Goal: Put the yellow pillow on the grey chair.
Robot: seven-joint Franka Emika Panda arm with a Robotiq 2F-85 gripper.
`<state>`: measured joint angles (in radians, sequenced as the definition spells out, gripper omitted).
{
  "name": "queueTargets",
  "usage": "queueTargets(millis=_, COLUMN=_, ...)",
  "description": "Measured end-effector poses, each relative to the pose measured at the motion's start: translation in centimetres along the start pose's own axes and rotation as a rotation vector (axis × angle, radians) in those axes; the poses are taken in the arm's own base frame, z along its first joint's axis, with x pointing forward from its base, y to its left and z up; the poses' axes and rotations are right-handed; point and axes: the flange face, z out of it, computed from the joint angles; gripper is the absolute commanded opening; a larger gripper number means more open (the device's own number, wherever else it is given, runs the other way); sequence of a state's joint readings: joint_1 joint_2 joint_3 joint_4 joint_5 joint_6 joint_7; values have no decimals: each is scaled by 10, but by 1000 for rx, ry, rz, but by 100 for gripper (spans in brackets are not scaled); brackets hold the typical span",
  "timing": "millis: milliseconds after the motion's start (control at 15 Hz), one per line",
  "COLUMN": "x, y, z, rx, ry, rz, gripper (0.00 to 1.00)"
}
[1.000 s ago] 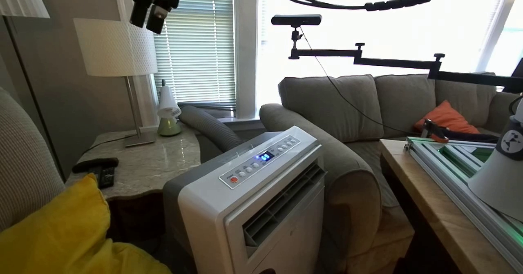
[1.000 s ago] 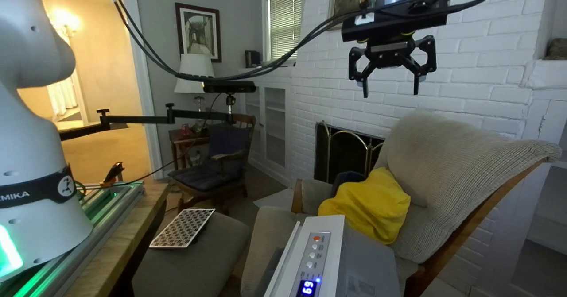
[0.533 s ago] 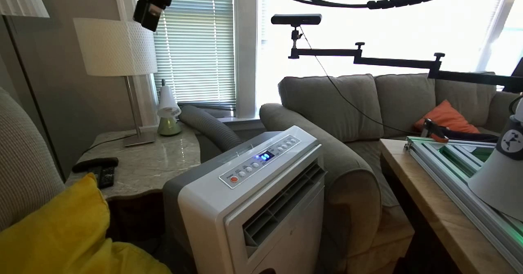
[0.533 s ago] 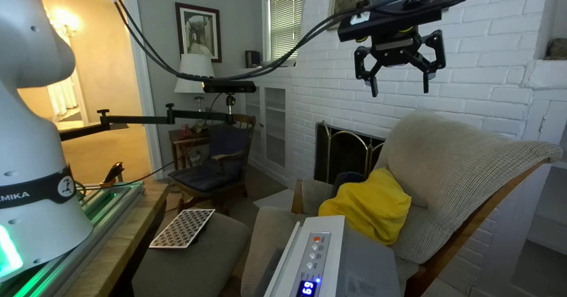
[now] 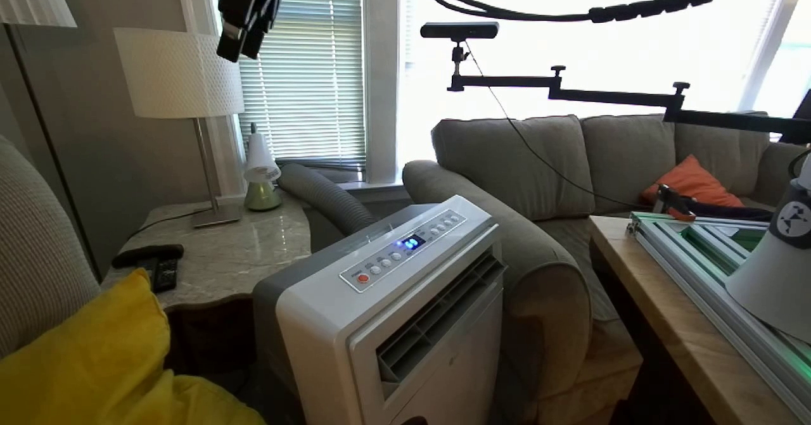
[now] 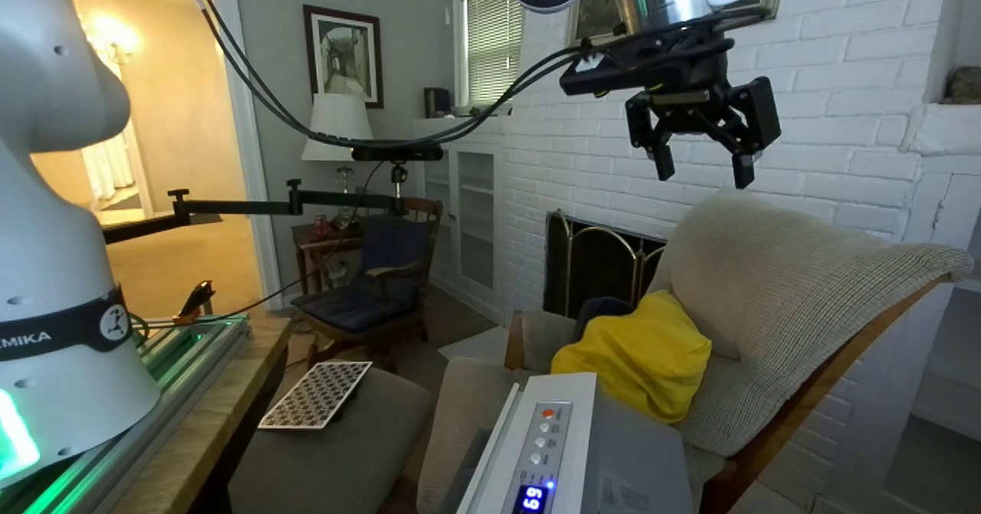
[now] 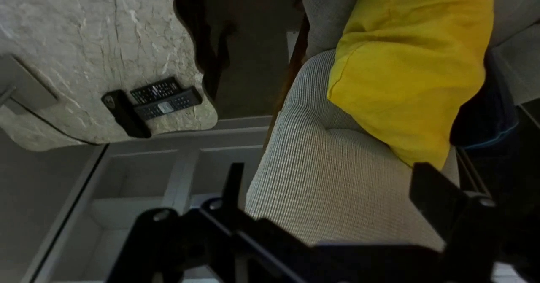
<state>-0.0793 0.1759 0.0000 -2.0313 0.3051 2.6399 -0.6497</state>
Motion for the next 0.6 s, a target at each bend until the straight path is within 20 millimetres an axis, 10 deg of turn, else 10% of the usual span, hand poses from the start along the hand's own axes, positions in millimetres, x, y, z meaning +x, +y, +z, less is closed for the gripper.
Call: queueTargets(millis=600, x=-34, y=-17, z=10, rx=46, ry=-114, rz=411, gripper=100)
